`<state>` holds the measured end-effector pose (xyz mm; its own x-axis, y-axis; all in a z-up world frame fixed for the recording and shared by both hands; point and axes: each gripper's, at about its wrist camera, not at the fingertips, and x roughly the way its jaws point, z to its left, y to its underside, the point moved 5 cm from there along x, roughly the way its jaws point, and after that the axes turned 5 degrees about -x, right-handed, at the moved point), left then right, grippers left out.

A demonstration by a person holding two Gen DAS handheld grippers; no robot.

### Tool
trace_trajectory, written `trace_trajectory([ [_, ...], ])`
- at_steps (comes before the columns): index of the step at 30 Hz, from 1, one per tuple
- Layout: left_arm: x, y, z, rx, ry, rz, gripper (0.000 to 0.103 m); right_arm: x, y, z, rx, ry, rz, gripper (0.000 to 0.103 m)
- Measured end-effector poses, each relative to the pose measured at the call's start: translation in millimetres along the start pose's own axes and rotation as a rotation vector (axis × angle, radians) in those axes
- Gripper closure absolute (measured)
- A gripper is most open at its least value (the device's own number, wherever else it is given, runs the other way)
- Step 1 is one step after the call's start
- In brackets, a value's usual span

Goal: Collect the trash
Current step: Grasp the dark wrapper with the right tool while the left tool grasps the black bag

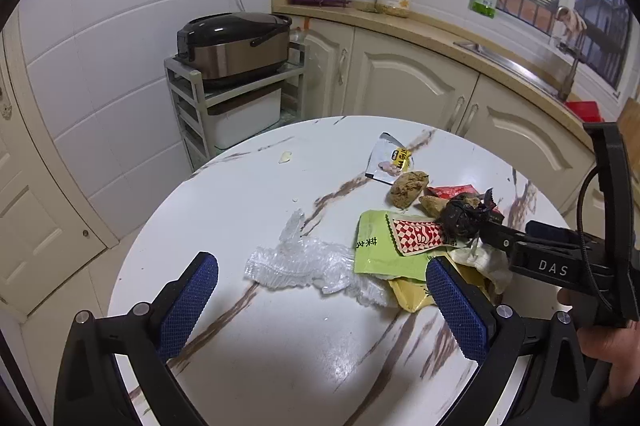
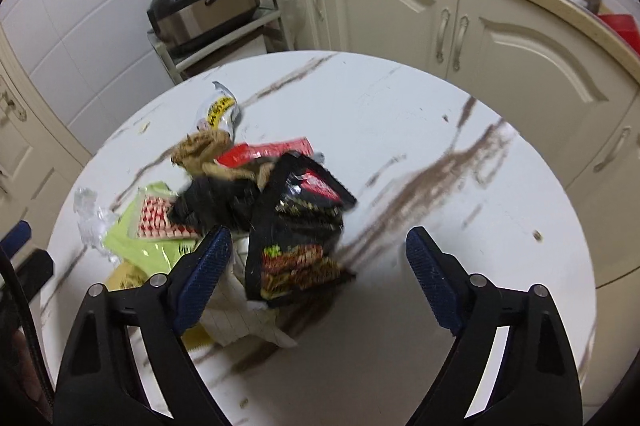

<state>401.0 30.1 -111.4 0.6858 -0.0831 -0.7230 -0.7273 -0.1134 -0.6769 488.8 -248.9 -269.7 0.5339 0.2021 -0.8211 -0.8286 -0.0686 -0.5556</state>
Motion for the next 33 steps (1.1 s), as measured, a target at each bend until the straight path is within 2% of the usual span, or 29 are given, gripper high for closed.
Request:
trace_trajectory([
  [3, 11.2, 1.2, -2.2, 0.0, 0.009, 0.007, 0.001, 4.0, -2.0, 0.6, -0.024, -0.009, 0.016, 0.02],
  [5, 16.9, -0.1, -0.7, -0.001, 0.01, 0.008, 0.001, 3.0, -1.8, -0.7, -0.031, -0.015, 0.022, 0.034],
  [6, 19.7, -1.3, 0.7, -0.005, 0.011, 0.008, 0.001, 0.1, -0.9, -3.4, -0.021, -0.02, 0.019, 0.048],
  [7, 20.7, 1.6, 0.9, -0.009, 0.012, 0.009, 0.001, -2.3, 1.0, -7.4, -0.003, -0.019, 0.025, 0.051],
  [12, 25.6, 6.3, 2.0, -0.012, 0.015, 0.012, 0.001, 11.9, -0.4, -5.6, -0.018, -0.007, 0.061, 0.049],
  [15, 22.7, 10.8, -0.6, -0.014, 0.011, 0.006, 0.001, 19.4, -2.4, 0.9, -0.078, 0.063, 0.044, 0.051],
  [16, 19.6, 17.8, -2.5, -0.015, 0.01, 0.004, 0.001, 20.0, -2.1, -0.3, -0.072, 0.062, 0.038, 0.054],
  [17, 18.8, 19.5, -2.4, -0.016, 0.011, 0.003, 0.001, 18.9, -1.8, -1.3, -0.066, 0.053, 0.035, 0.055],
  [19, 18.7, 21.9, -3.8, -0.019, 0.015, 0.006, 0.001, 16.0, 1.6, -5.1, -0.068, 0.041, 0.027, 0.069],
  [22, 17.8, 27.6, -12.3, -0.014, 0.035, 0.014, 0.001, 8.4, 10.9, -15.6, -0.055, 0.014, 0.02, 0.08],
  [28, 19.2, 35.0, -21.8, 0.002, 0.043, 0.028, 0.002, -10.0, 28.3, -31.7, 0.018, -0.045, -0.003, 0.084],
  [33, 30.8, 26.3, -28.5, 0.025, 0.034, 0.036, 0.002, -17.5, 37.3, -39.1, 0.065, -0.1, -0.016, 0.084],
])
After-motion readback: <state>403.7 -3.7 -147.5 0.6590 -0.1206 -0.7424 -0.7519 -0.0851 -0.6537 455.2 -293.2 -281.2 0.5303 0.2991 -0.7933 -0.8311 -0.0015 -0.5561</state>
